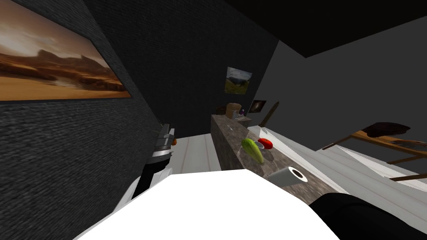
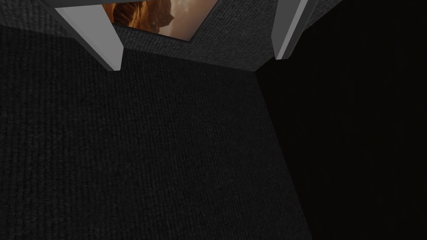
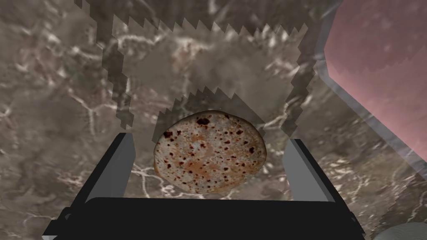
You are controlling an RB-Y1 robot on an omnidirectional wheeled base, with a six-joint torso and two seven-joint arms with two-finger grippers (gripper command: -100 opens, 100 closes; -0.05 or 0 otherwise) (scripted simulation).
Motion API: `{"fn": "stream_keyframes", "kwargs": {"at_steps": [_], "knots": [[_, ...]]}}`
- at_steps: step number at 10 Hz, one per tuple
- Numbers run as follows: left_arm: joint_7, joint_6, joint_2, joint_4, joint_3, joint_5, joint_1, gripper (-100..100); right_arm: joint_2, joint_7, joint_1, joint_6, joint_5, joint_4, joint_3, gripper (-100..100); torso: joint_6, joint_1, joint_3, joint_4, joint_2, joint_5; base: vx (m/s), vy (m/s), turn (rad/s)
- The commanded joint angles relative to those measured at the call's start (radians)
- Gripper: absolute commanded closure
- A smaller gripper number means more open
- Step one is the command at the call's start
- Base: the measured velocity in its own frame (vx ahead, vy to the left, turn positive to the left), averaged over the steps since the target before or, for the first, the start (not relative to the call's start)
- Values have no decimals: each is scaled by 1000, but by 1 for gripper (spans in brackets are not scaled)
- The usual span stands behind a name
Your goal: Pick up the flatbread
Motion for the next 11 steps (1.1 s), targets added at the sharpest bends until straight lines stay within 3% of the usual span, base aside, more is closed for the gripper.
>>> {"fn": "stream_keyframes", "kwargs": {"at_steps": [1, 2, 3, 7, 8, 9, 11], "knots": [[0, 0, 0, 0, 0, 0, 0, 0, 36, -4, 1, 10, 3, 20, -3, -100, 0, 0, 0, 0, 0, 0, -52, -3, 109], [0, 0, 0, 0, 0, 0, 0, 0, 24, -9, -5, 10, 9, 12, -2, -100, 0, 0, 0, 0, 0, 0, -21, -2, 19], [0, 0, 0, 0, 0, 0, 0, 0, 26, -11, -6, 12, 11, 14, -2, 100, 0, 0, -1, 0, -1, 0, 0, 0, 0], [0, 0, 0, 0, 0, 0, 0, 0, 26, -11, -6, 11, 11, 13, -2, 100, 0, -1, -2, -1, -3, 0, 0, 0, 0], [0, 0, 0, 0, 0, 0, 0, 0, 26, -11, -6, 11, 11, 13, -2, 0, 0, -1, -2, -1, -3, 0, 0, 0, 0], [0, 0, 0, 0, 0, 0, 0, 0, -8, 6, 2, 1, -5, -6, 1, 100, 0, -1, -2, -1, -3, 0, 33, 0, -192], [0, 0, 0, 0, 0, 0, 0, 0, -52, 17, 3, -9, -12, -33, 5, 100, 2, 0, -3, -1, -6, 0, 57, 8, -150]]}}
